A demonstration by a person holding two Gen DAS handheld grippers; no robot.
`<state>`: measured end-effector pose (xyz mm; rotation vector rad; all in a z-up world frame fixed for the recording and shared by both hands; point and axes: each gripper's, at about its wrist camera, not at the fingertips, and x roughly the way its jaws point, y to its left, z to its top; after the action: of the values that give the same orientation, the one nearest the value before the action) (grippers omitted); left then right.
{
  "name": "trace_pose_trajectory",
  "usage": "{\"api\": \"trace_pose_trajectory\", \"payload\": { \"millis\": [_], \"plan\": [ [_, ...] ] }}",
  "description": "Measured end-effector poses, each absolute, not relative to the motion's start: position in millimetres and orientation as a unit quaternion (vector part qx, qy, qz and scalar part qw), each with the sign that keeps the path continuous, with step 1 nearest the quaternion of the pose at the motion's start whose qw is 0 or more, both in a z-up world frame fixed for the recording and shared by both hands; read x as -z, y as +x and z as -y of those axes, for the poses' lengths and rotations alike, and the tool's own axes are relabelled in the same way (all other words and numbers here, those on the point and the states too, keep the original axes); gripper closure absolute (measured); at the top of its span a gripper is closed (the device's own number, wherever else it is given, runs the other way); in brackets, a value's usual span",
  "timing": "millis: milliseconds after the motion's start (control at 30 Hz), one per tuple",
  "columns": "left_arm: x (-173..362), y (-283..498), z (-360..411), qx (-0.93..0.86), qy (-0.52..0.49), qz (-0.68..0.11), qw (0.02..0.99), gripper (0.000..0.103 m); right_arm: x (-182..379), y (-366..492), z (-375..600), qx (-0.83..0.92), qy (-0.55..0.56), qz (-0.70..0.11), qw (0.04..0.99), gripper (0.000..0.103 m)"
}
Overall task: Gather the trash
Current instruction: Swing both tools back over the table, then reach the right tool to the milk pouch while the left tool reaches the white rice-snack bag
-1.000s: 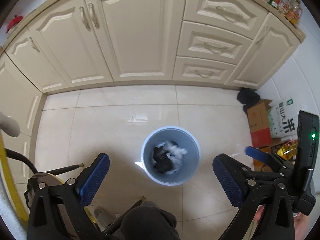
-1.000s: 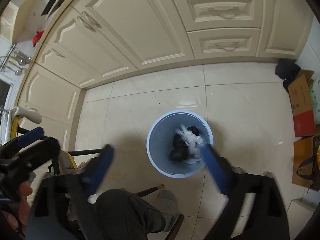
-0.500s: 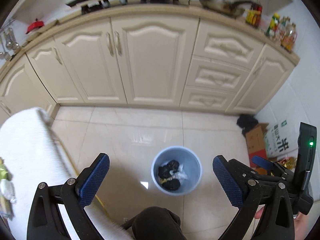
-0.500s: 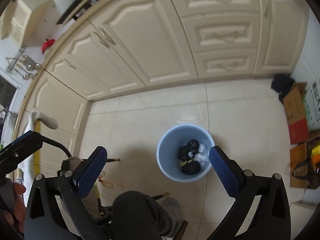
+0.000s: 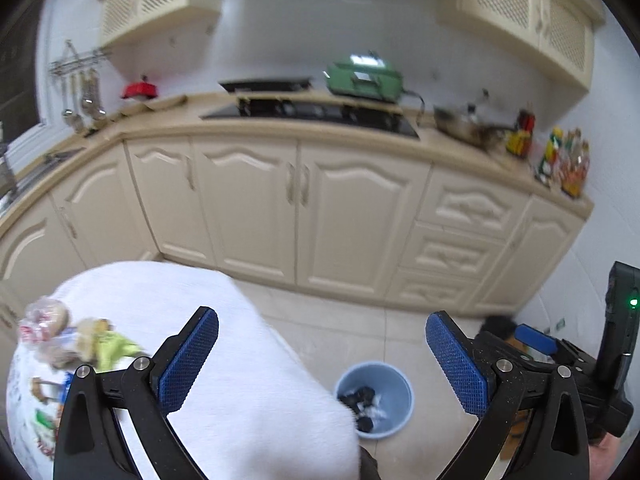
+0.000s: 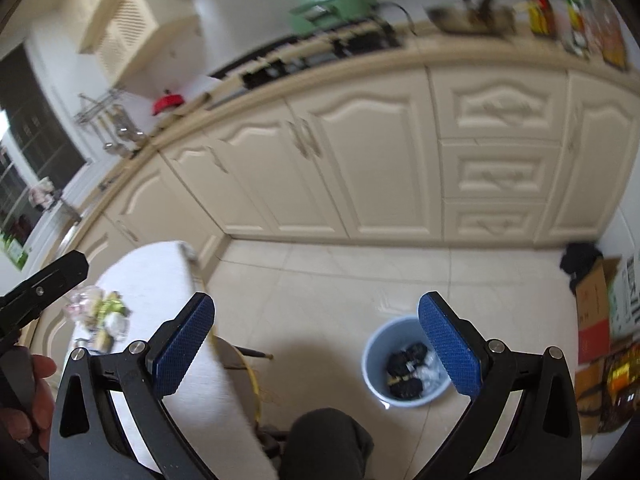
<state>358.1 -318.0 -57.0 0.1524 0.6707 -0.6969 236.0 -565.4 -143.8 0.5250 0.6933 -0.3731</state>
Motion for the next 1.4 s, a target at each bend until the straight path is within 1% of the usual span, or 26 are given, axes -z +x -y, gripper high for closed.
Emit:
{"api": "trace_pose_trajectory", "payload": {
  "millis": [200,367,700,867,933,1067,1167,1267,1400],
  "plan": [
    [37.0,321.3,222.9,0.298,0.041,-0.288,0.909,0.001,93.2,251.9,511.5,0.144,0.203,-0.301,0.921,0.000],
    [26.1,287.3,144.9,0.260,0.005,-0.267,0.928,0.001,62.3,266.1,462.5,0.110,0.163,-0.279,0.940,0.000],
    [23.5,221.6,29.7,0.174,-0.048,-0.244,0.953,0.001,31.8,289.1,368.4,0.032,0.103,-0.250,0.962,0.000],
    [28.5,187.5,-13.8,0.138,-0.092,-0.225,0.960,0.001,23.6,296.3,327.3,-0.014,0.095,-0.231,0.968,0.000],
    [33.2,170.7,-31.3,0.122,-0.095,-0.222,0.963,0.001,20.8,298.9,310.8,-0.034,0.088,-0.225,0.970,0.000],
    [40.3,152.0,-51.9,0.091,-0.085,-0.220,0.968,0.001,20.8,309.2,284.2,-0.046,0.067,-0.229,0.970,0.000],
    [50.5,151.2,-56.9,0.076,-0.086,-0.234,0.965,0.001,28.7,319.8,271.5,-0.052,0.059,-0.239,0.968,0.000],
    [57.4,164.8,-49.5,0.066,-0.082,-0.252,0.962,0.001,43.6,330.0,264.1,-0.057,0.053,-0.254,0.964,0.000],
    [65.4,191.7,-43.0,0.056,-0.076,-0.277,0.956,0.001,71.6,350.7,260.7,-0.064,0.066,-0.298,0.950,0.000]
  ]
}}
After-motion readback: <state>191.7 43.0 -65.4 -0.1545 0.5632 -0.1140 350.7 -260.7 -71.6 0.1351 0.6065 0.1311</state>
